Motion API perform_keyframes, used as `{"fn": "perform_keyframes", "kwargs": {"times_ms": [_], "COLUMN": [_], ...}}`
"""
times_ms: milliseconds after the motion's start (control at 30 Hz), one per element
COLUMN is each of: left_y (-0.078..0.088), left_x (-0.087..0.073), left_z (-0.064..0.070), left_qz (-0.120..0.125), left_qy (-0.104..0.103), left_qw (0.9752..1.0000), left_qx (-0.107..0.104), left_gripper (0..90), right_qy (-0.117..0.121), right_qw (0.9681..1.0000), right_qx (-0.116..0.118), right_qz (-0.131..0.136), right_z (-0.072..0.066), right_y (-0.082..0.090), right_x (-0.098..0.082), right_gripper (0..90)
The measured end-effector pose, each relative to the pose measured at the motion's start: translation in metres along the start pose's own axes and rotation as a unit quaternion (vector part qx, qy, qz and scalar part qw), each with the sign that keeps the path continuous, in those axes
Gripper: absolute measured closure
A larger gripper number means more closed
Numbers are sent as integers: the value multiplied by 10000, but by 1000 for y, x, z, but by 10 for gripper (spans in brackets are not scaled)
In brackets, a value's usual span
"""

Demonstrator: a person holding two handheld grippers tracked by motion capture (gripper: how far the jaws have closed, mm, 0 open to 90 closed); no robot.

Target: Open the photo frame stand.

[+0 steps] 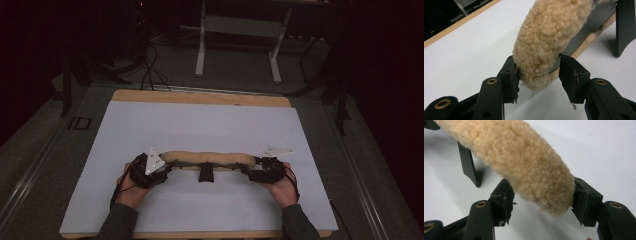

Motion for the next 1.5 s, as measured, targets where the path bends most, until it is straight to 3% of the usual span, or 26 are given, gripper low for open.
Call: {"fn": "perform_keyframes", "kwargs": {"times_ms": [600,933,1133,1267,1500], "left_y": [4,9,14,21,33], "left_x": [-1,-1,-2,-3,-4], "left_z": [2,3,-1,-6,-16], "left_qz": [3,-23,9,75,340], "left_qy": [75,57,140,257,639], "left_qw": [10000,9999,9995,9984,9931], "left_qx": [-25,-112,-282,-507,-918], "left_gripper": [514,451,426,421,419], "right_qy": [-56,-110,-101,-105,-191], "right_qw": [9999,9997,9993,9988,9981], "right_qx": [-76,-159,-204,-233,-252], "right_qz": [-53,-139,-303,-410,-531], "right_z": [-1,-1,-3,-4,-4], "right_y": [0,1,1,2,4], "right_x": [-4,-5,-8,-10,-15], "right_gripper": [395,399,385,372,358]}}
Point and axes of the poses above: each handheld gripper's, and its own axes: y roughly backward along the jaws, x roughly out of its top, z roughly to its right, the point moved 5 cm from there along -y, roughly forward along the jaws, and after that the axes turned 12 degrees about x, right-handed, at the moved point
